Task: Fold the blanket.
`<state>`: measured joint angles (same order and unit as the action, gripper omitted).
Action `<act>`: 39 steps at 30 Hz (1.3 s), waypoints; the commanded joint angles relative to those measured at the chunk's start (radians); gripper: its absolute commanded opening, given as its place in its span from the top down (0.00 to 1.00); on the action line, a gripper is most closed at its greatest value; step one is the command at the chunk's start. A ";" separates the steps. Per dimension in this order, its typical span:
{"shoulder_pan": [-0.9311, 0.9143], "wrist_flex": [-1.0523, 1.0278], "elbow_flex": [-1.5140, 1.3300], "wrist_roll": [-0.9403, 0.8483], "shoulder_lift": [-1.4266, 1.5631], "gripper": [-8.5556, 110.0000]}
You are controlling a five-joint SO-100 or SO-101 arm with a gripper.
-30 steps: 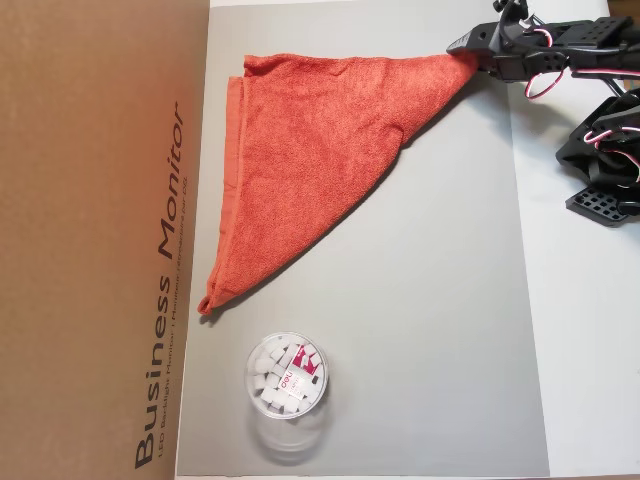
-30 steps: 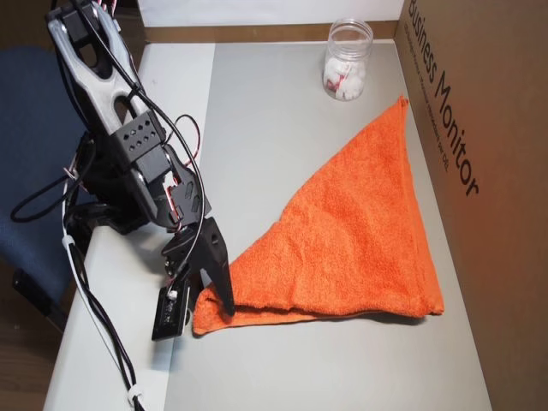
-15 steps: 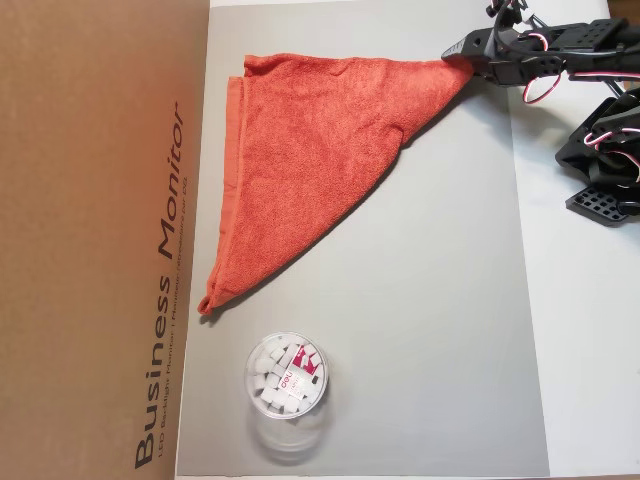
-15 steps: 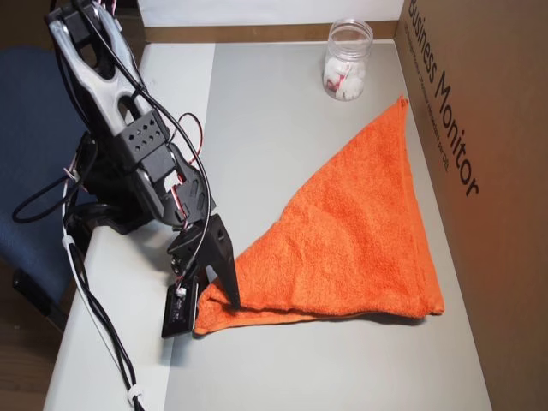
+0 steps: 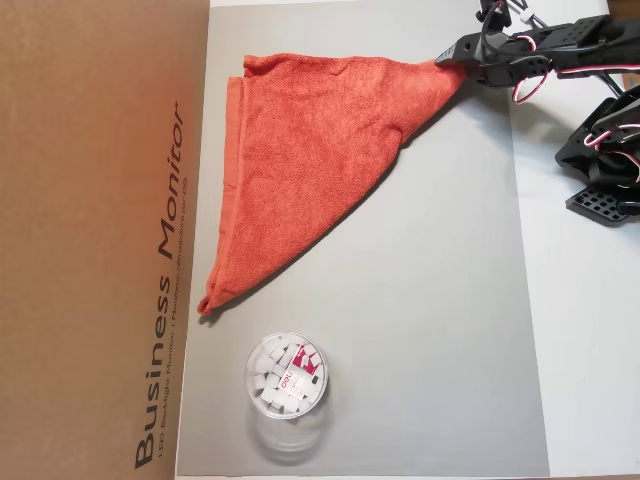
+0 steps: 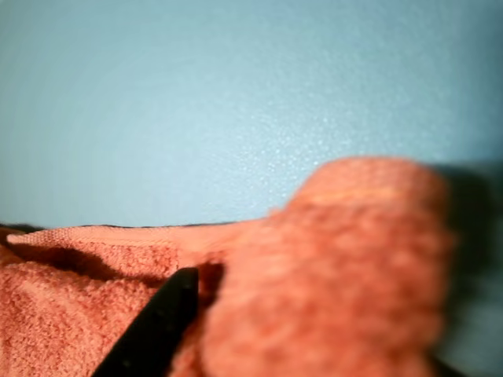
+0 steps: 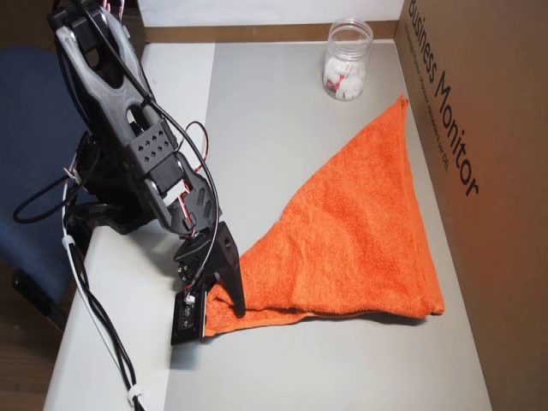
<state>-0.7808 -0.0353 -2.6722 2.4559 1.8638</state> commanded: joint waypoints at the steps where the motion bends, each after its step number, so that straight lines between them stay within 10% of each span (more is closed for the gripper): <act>1: 0.011 0.005 0.018 -0.058 0.003 0.93; 39: -0.061 0.003 -0.206 -0.552 0.707 0.93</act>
<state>-0.8452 -0.0399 -2.9038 1.9236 2.5219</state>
